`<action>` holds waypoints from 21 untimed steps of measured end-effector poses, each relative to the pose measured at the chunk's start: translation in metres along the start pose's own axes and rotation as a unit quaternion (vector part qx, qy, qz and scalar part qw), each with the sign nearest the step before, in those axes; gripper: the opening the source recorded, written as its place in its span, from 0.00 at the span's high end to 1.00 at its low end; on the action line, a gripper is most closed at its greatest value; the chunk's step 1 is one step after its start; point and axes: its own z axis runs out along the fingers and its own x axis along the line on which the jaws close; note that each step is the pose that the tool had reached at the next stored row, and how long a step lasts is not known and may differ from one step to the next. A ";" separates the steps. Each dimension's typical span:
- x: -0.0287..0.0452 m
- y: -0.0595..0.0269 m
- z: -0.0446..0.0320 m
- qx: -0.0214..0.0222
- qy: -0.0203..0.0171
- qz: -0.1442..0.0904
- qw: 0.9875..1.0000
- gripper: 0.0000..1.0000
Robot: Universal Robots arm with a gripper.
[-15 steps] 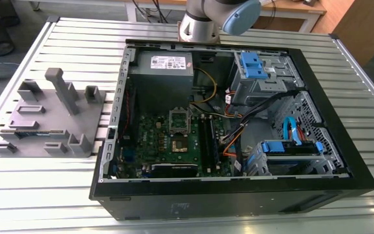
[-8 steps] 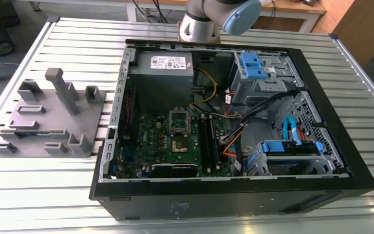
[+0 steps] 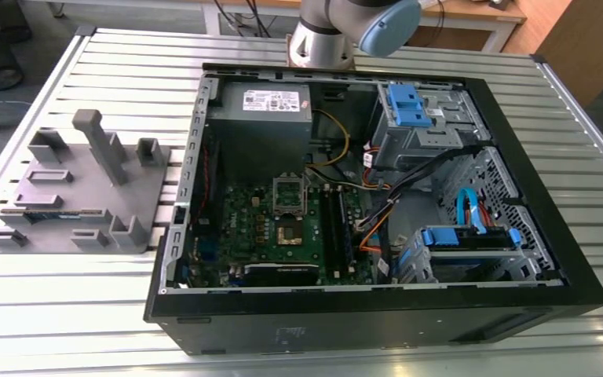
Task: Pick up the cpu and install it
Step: 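Pick up the cpu and move it towards the insertion slot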
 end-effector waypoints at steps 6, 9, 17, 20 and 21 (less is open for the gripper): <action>-0.0013 0.0000 0.0000 0.000 0.000 0.000 1.000 0.53; -0.0022 0.0000 0.0000 0.000 0.000 0.000 1.000 0.53; -0.0051 0.0000 0.0002 0.000 0.000 0.000 1.000 0.53; -0.0062 0.0000 0.0001 0.000 0.000 0.000 1.000 0.53; -0.0066 0.0000 0.0001 0.000 0.000 0.000 1.000 0.53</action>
